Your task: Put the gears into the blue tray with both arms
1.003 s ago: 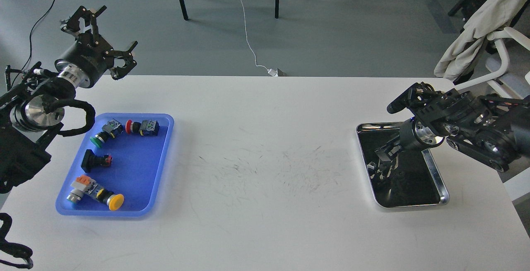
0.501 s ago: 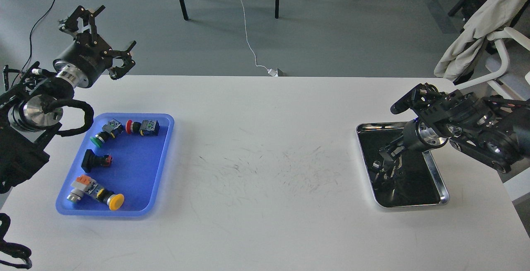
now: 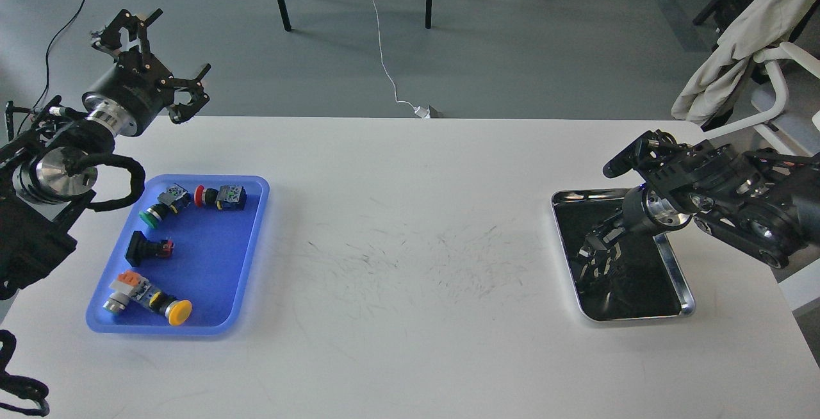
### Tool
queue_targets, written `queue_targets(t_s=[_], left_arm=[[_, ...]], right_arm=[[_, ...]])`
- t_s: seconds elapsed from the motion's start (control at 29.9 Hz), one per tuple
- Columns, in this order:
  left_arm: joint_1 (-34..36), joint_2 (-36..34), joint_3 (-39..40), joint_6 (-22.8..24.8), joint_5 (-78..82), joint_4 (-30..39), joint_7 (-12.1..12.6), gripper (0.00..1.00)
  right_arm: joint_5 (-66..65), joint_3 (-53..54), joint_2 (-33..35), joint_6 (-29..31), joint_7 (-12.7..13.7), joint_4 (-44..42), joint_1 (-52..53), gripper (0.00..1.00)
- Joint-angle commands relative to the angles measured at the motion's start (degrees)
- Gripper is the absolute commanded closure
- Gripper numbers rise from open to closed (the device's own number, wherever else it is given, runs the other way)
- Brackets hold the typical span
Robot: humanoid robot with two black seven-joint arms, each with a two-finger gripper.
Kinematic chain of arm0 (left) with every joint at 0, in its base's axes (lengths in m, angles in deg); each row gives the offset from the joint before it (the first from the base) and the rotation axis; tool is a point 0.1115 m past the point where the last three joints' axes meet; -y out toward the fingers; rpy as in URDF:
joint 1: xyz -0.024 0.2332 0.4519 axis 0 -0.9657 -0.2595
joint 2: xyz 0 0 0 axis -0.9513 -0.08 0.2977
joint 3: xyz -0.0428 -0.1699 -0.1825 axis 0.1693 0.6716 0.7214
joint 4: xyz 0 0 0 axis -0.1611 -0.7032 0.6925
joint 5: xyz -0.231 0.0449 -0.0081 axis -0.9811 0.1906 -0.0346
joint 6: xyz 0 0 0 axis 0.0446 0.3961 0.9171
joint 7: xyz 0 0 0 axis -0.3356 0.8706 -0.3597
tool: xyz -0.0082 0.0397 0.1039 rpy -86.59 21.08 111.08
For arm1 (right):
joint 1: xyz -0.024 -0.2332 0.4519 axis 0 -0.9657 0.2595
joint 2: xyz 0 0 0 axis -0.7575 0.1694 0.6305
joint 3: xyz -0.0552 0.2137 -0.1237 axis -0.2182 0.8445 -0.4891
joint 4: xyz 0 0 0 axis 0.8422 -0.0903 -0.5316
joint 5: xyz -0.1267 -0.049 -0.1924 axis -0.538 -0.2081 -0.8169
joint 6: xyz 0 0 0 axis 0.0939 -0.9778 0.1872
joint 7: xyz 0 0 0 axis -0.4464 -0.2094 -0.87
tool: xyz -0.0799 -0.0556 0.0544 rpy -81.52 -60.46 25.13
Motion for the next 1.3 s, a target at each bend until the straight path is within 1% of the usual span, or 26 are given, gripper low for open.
queue_targets(t_s=[0.0, 0.07, 0.17, 0.33, 0.47, 0.6, 0.7, 0.8, 1.04, 1.27], left_arm=[[0.08, 0.00, 0.00, -0.09, 0.00, 0.00, 0.00, 0.01], [0.00, 0.00, 0.00, 0.00, 0.09, 0.00, 0.00, 0.01], [0.00, 0.00, 0.00, 0.00, 0.00, 0.00, 0.00, 0.01], [0.08, 0.00, -0.08, -0.09, 0.09, 0.00, 0.00, 0.01], [0.00, 0.00, 0.00, -0.09, 0.00, 0.00, 0.00, 0.01], [0.08, -0.08, 0.00, -0.09, 0.00, 0.00, 0.09, 0.01], [0.08, -0.52, 0.00, -0.09, 0.00, 0.00, 0.09, 0.01], [0.08, -1.31, 0.00, 0.00, 0.00, 0.09, 0.09, 0.01], [0.08, -2.98, 0.00, 0.00, 0.00, 0.53, 0.09, 0.01], [0.08, -4.21, 0.00, 0.09, 0.00, 0.70, 0.09, 0.01]], right_arm=[[0.00, 0.00, 0.00, 0.01, 0.00, 0.09, 0.28, 0.78], [0.00, 0.00, 0.00, 0.01, 0.00, 0.18, 0.37, 0.85], [0.00, 0.00, 0.00, 0.01, 0.00, 0.18, 0.63, 0.90], [0.09, 0.09, -0.08, 0.01, 0.00, 0.18, 1.16, 0.95], [0.26, 0.26, -0.08, 0.01, 0.00, 0.62, 3.79, 0.98], [0.88, 0.62, -1.92, 0.01, 0.00, 1.41, 7.47, 0.99], [1.14, 0.97, -4.47, 0.01, 0.00, 3.77, 9.85, 0.99], [1.49, 1.67, -5.35, 0.01, 0.00, 5.01, 12.05, 0.99], [1.76, 5.80, -9.48, 0.01, 0.17, 7.11, 13.28, 0.99], [1.67, 6.51, -14.05, 0.01, 0.53, 8.26, 15.31, 0.99]])
